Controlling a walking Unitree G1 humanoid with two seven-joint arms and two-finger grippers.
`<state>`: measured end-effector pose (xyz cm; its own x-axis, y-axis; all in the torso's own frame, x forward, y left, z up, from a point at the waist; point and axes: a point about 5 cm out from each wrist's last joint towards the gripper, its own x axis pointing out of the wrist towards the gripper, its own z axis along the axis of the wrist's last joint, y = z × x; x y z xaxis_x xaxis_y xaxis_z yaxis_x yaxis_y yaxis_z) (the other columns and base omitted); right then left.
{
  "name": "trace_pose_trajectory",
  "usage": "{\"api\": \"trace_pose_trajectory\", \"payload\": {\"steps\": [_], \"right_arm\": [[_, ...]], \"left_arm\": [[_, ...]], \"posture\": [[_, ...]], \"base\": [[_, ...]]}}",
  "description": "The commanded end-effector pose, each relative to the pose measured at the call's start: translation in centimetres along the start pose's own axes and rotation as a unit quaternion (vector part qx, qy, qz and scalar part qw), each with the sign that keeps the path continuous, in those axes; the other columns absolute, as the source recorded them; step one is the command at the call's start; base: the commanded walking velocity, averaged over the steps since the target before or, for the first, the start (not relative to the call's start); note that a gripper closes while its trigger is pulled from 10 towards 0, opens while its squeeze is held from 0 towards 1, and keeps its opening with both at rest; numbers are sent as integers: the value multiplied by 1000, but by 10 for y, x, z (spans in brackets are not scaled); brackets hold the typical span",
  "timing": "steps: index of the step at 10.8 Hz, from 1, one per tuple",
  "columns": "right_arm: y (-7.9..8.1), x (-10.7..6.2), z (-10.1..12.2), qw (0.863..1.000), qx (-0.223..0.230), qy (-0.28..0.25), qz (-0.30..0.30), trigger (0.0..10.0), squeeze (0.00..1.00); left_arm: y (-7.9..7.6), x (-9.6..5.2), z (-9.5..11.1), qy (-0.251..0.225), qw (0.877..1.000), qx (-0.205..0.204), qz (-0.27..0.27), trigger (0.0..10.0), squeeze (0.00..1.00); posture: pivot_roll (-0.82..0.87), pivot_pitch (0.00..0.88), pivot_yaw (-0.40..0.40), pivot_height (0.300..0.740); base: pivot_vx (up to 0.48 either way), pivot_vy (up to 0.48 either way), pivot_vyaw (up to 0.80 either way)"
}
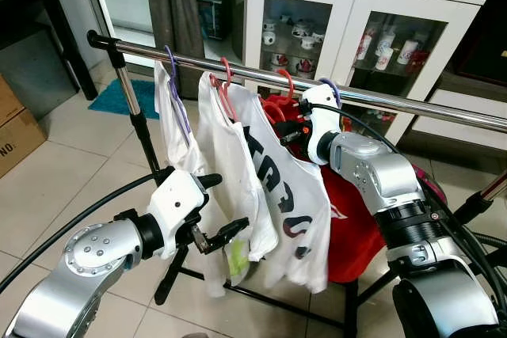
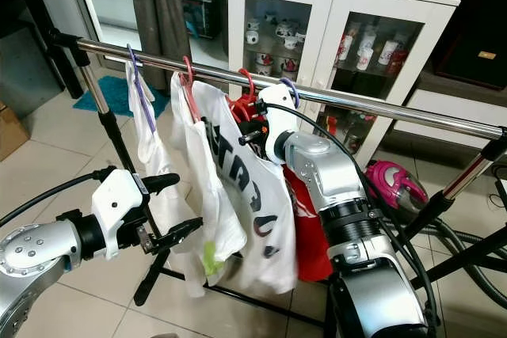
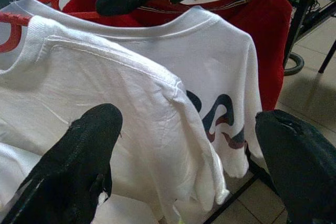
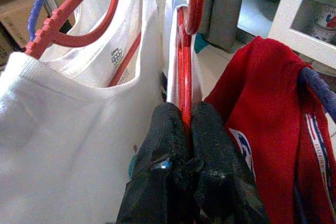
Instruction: Hang hanger
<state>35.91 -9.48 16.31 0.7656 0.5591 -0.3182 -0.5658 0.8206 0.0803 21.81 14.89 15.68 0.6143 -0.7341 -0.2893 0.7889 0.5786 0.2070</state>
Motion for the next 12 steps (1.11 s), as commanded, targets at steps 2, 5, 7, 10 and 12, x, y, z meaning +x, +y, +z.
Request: {"api": "trace_pose_trajectory", "payload": {"steps": [2, 5, 7, 10, 12], "right_arm": [[-4, -4, 9, 999, -2, -34, 1, 0, 0], [-5, -6, 8, 999, -23, -34, -1, 10000, 0], [0, -1, 9, 999, 0, -40, -8, 10000, 847], [-2, 4, 14, 999, -2, -43, -29, 10000, 0], [1, 7, 14, 999, -5, -38, -28, 10000, 0]], "left_arm": [[1, 3, 0, 1, 1000, 6, -2, 10000, 0], [2, 4, 0, 0, 1000, 6, -5, 10000, 0], [2, 6, 1, -2, 1000, 7, -5, 10000, 0], [0, 5, 0, -1, 1000, 7, -4, 10000, 0], [0, 5, 0, -1, 1000, 6, -2, 10000, 0]], "posture": [[178, 0, -37, 740], [171, 0, -31, 740], [175, 0, -34, 740], [176, 0, -40, 740], [177, 0, -44, 740]], "base": [[0, 0, 0], [0, 0, 0], [0, 0, 0], [0, 0, 0], [0, 0, 0]]}}
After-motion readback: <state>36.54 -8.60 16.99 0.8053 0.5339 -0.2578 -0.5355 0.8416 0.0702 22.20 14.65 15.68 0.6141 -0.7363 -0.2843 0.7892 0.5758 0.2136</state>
